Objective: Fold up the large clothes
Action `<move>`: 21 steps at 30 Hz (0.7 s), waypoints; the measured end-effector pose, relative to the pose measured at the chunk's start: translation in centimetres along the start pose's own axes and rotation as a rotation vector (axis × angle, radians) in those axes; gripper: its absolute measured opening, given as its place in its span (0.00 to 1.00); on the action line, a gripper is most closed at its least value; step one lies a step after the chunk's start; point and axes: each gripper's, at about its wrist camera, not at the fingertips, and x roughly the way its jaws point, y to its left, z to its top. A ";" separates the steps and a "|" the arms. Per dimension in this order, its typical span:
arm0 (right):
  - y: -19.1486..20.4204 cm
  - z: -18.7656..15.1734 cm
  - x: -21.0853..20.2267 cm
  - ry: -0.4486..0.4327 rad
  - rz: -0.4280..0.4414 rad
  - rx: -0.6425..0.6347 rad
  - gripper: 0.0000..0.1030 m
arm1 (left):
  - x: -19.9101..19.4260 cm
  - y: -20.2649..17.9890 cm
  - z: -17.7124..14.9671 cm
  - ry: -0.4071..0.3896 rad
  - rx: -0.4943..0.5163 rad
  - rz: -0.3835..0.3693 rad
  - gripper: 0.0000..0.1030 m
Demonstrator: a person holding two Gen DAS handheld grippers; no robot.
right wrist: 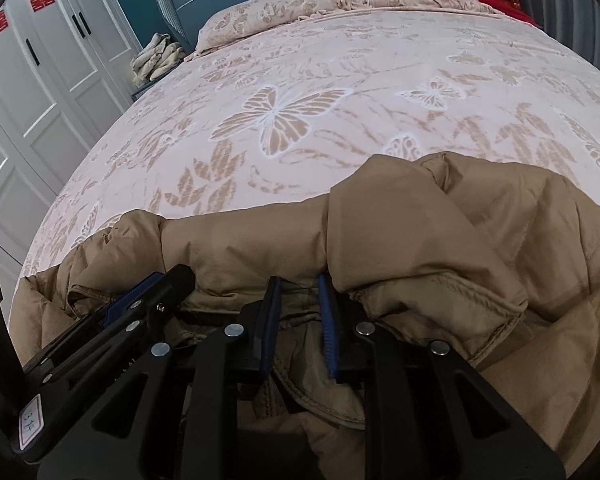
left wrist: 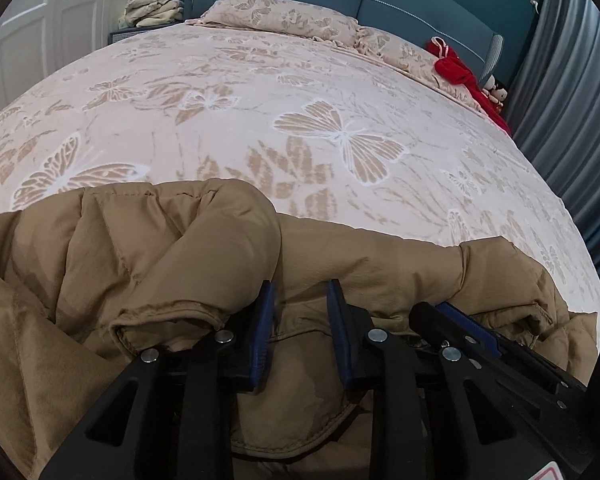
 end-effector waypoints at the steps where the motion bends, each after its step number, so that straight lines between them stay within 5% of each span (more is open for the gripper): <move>1: 0.0 0.0 0.0 -0.005 0.000 -0.001 0.17 | 0.1 0.1 0.0 -0.005 -0.002 -0.003 0.24; 9: -0.1 0.4 -0.7 0.002 0.019 0.017 0.16 | -1.1 0.6 0.5 0.017 -0.022 -0.044 0.29; 12: -1.6 0.3 -4.4 0.019 -0.006 0.040 0.19 | -4.3 1.3 0.0 0.040 0.027 -0.028 0.33; 15: -3.7 -1.4 -9.4 0.018 -0.067 0.026 0.29 | -8.4 3.3 -1.3 0.054 0.038 -0.021 0.48; 18: -5.9 -4.5 -16.2 0.003 -0.127 0.005 0.39 | -13.3 6.1 -3.2 0.054 -0.001 0.002 0.52; 21: -7.9 -8.5 -22.6 -0.020 -0.131 0.021 0.58 | -18.4 9.1 -5.8 0.090 -0.074 0.006 0.54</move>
